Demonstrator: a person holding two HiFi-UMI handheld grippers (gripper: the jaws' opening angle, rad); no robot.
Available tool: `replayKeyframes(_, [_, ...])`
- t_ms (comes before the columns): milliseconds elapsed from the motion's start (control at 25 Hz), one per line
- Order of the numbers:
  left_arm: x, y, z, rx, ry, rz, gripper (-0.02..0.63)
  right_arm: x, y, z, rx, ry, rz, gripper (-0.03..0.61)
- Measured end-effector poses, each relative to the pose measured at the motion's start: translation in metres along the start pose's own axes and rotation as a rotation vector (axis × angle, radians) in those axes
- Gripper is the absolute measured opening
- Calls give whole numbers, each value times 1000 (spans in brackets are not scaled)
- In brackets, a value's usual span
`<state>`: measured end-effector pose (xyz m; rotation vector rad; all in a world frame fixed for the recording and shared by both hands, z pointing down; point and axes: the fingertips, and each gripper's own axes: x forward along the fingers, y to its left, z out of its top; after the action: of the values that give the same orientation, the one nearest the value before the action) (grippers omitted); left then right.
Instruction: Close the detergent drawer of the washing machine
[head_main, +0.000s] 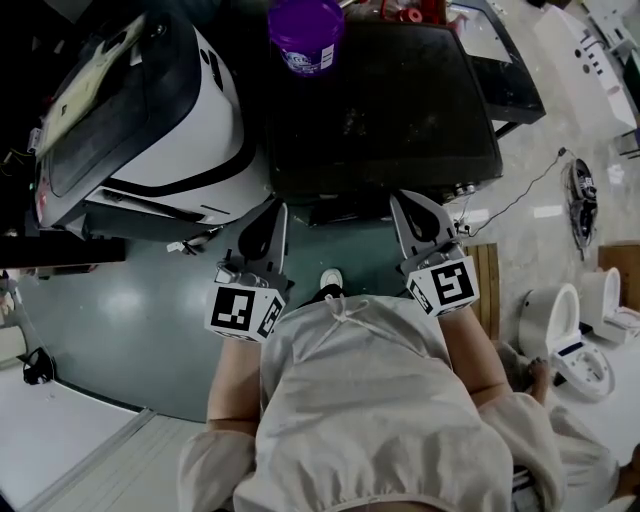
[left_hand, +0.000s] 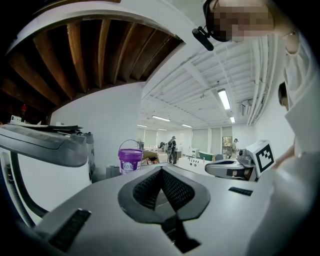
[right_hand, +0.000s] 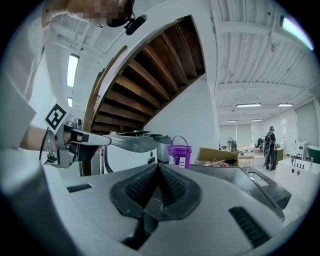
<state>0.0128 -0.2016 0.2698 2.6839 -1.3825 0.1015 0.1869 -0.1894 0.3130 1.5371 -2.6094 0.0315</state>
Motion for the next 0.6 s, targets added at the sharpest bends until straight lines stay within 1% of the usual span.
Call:
replayKeyframes(160, [-5,-4,0,-5,-1,-1,18,-6,1,1,17,-1,-3,2])
replayKeyframes(400, [-12,-5,-8,9,2,-1,18,-10,7,3,8,-1,15,0])
replayKeyframes(600, [-16,-5,-8,11,8,14,18,-12,9,6,7,-5,21,0])
